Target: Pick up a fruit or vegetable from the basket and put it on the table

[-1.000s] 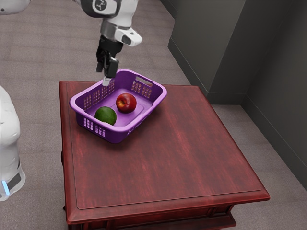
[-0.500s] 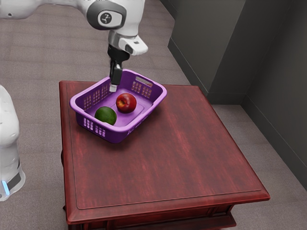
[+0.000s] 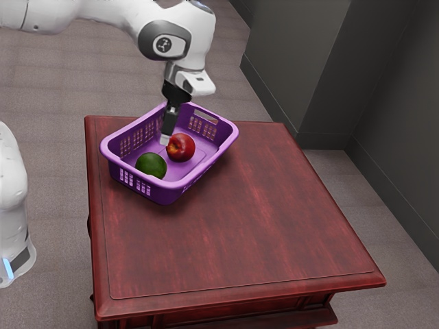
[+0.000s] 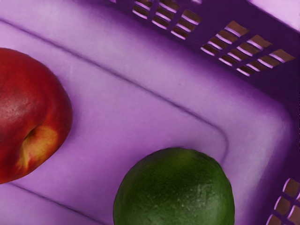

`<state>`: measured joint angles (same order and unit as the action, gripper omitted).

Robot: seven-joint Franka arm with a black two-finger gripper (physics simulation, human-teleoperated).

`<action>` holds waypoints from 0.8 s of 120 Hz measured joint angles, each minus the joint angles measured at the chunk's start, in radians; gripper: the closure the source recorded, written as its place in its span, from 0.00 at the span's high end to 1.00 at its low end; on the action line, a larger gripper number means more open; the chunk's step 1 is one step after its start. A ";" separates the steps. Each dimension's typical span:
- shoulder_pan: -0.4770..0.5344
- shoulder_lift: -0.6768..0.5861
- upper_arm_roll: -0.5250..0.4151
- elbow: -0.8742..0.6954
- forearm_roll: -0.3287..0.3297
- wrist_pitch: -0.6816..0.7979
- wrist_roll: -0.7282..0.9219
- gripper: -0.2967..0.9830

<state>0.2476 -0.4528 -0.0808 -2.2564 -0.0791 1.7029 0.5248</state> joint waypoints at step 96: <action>-0.004 0.004 -0.051 -0.090 -0.017 -0.034 0.157 0.77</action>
<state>0.2440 -0.4485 -0.1319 -2.3466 -0.0957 1.6687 0.6818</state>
